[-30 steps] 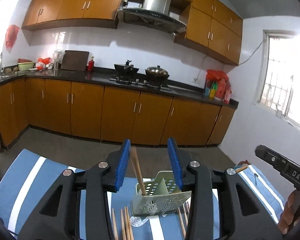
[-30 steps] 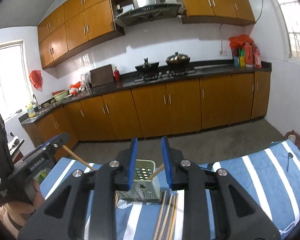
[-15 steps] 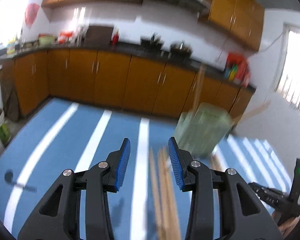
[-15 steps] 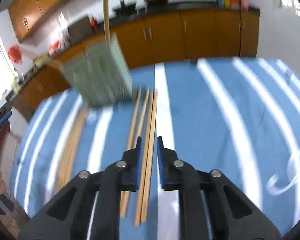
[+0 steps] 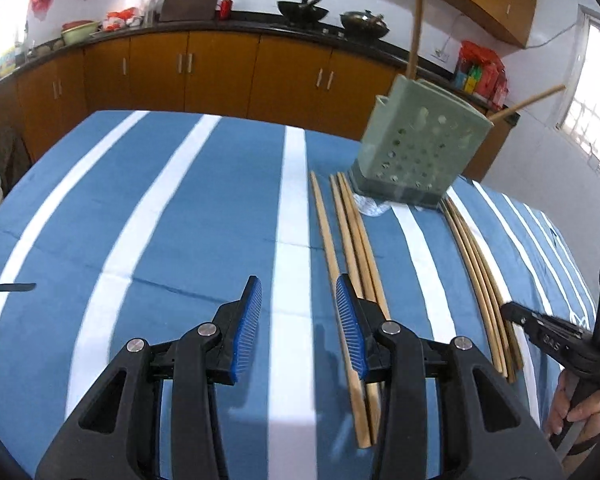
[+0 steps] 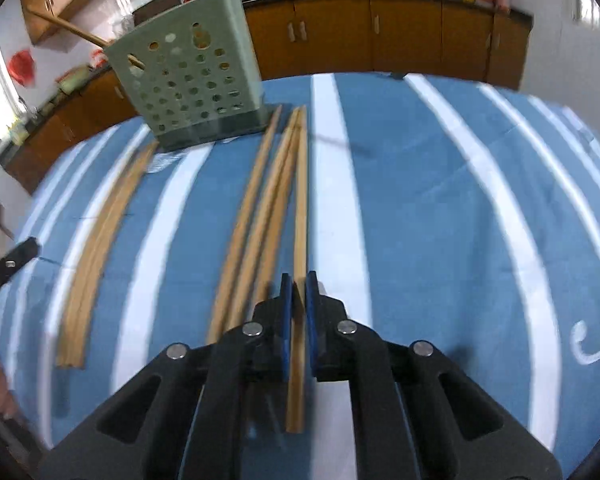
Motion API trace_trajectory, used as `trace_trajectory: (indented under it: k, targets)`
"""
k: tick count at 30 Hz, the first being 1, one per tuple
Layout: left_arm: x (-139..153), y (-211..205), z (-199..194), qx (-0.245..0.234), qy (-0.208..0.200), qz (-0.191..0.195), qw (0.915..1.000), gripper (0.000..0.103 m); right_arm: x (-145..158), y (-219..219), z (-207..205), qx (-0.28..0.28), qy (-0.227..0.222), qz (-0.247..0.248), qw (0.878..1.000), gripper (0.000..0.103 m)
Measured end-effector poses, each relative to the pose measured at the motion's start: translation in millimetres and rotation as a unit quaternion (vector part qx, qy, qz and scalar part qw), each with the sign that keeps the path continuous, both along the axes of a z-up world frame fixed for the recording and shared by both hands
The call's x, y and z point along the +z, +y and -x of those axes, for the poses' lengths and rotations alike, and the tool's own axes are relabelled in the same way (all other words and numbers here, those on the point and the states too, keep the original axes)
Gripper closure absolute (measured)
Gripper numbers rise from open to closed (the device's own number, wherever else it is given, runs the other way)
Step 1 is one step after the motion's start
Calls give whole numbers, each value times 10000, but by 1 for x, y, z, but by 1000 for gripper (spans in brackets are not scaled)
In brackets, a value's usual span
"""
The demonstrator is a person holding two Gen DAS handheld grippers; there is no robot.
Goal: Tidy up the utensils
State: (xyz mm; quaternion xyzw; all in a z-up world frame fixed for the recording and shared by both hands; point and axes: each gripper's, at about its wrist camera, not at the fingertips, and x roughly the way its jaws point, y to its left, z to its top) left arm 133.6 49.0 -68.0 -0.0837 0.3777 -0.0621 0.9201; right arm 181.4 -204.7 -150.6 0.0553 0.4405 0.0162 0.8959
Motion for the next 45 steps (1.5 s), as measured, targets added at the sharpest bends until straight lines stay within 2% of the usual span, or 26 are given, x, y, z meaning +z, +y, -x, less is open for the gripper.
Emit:
trace_trajectory:
  k: [2, 5, 10, 18, 21, 23, 25, 26, 32, 36, 45]
  targets:
    - [-3, -5, 1, -125, 53, -14, 9999, 66, 0, -8, -2, -328, -64, 157, 9993, 95]
    - [-8, -13, 1, -251, 117, -49, 9996, 69, 1, -22, -2, -560, -76, 32, 9984, 95]
    - [-16, -25, -2, -408, 278, -187, 9986, 76, 0, -24, 0, -500, -136, 142, 9986, 95]
    - [-30, -40, -5, -510, 450, -587, 9960, 81, 0, -21, 2, -449, -177, 237, 9986, 95]
    - [-29, -42, -7, -492, 449, -644, 9957, 81, 0, -17, 5, -374, -203, 313, 9986, 91]
    - [-29, -45, -8, -467, 451, -721, 9953, 85, 0, -13, 6, -317, -221, 346, 9987, 89]
    - [-29, -45, -9, -428, 463, -799, 9948, 95, 0, -9, 6, -227, -219, 363, 9988, 89]
    - [-29, -44, -11, -415, 471, -806, 9948, 95, 0, -8, 5, -203, -219, 396, 9988, 93]
    - [-27, -16, -23, -87, 517, -759, 9957, 95, 1, -20, -3, -327, -235, 376, 9985, 95]
    - [-28, 2, -26, 51, 506, -485, 9975, 95, 0, -30, -6, -467, -232, 269, 9983, 95]
    - [-28, 0, -26, 56, 511, -540, 9972, 95, 0, -23, -7, -442, -208, 506, 9975, 93]
